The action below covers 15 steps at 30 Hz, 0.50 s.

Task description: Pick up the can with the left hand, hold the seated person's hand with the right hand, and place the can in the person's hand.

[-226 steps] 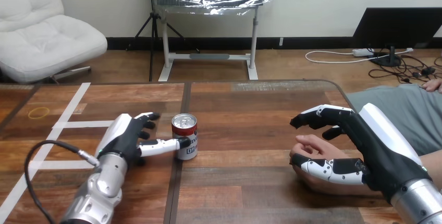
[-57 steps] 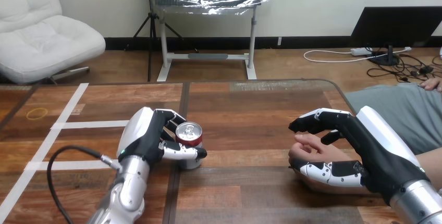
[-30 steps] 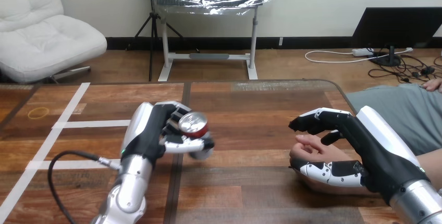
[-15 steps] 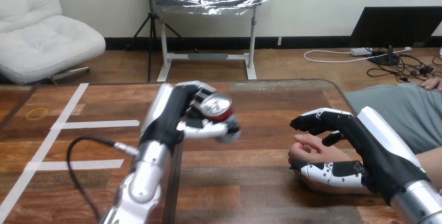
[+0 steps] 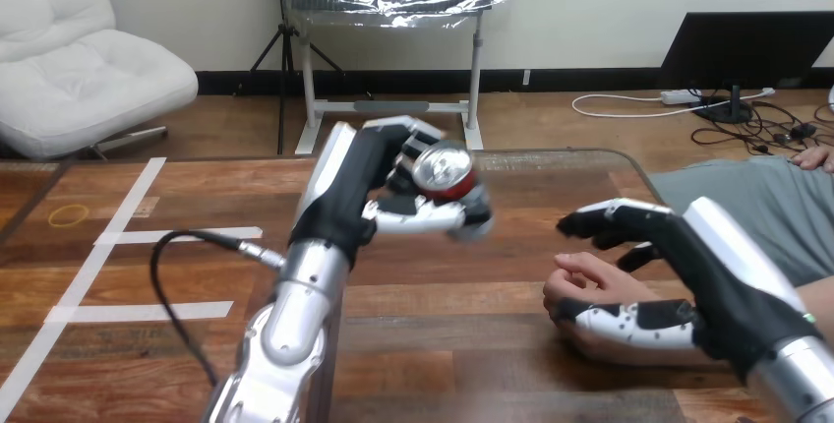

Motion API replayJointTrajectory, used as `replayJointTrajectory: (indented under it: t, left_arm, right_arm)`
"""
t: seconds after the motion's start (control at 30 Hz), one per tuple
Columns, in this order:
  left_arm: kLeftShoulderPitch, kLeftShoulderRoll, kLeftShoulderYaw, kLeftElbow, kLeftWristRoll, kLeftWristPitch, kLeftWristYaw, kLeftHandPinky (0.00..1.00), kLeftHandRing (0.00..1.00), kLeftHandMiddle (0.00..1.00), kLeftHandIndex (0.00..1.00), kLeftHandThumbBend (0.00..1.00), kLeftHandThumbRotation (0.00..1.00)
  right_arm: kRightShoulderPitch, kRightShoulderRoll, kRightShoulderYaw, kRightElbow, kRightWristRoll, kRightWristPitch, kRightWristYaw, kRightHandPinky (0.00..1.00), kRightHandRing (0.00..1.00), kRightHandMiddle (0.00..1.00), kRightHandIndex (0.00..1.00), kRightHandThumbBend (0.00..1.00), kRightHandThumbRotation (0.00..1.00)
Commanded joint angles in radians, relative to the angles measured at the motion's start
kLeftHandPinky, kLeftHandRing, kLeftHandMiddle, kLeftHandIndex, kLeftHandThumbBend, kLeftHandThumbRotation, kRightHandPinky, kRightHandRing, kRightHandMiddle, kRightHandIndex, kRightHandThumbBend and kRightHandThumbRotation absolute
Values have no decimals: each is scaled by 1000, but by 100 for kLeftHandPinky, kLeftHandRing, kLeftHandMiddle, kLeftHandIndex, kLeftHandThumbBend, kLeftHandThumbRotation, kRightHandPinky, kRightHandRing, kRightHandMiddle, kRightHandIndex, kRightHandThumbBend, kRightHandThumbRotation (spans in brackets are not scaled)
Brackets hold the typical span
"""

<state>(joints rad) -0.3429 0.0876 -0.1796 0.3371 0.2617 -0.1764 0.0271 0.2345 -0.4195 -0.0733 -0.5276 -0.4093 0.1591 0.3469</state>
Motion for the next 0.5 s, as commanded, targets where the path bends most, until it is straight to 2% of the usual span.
replayJointTrajectory:
  t: [0.0,0.3,0.4,0.47]
  left_arm:
    - [-61,-20,16,-88,-19,1,1,36,40,44,50,64,0]
    - [-70,-50,9,-114,-24,18,-9,37,41,45,50,63,0]
    - [-74,-61,3,-119,-18,24,-7,37,41,45,50,63,0]
    - [-76,-68,0,-123,-15,32,-7,37,41,45,50,62,0]
  right_arm:
    - [-71,-37,-46,-45,-35,20,-22,65,76,78,74,68,0]
    - [-74,-75,-88,-37,-10,42,9,68,79,82,78,70,0]
    - [-77,-104,-108,-20,-2,35,27,69,80,83,78,71,0]
    - [-79,-129,-115,-11,-15,38,38,69,80,83,79,72,0]
